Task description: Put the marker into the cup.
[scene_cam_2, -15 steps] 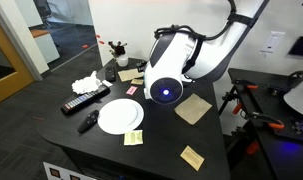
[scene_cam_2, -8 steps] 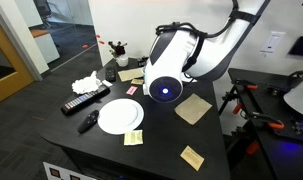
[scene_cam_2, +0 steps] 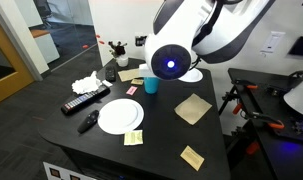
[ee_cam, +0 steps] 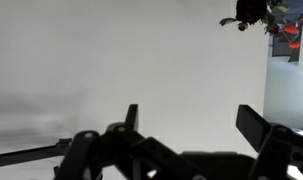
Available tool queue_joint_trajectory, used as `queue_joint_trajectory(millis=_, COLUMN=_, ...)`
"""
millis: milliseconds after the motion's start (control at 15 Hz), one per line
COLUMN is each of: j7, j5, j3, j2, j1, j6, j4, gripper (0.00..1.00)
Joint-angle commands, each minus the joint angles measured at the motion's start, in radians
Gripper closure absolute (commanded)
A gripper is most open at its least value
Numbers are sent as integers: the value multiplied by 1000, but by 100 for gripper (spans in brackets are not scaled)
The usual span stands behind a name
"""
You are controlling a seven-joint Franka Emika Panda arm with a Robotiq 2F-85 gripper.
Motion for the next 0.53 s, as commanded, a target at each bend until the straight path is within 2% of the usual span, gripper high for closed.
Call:
queue_joint_trajectory(millis=0, j7=6, j5=18, j3=21, j2=-150, j1=1, j6=-24, j4=-108, gripper=0)
queue_joint_trajectory(millis=467, j7=-22, j5=37, j3=42, j2=-331, j1=-1, j6=-14, j4=-218, gripper=0)
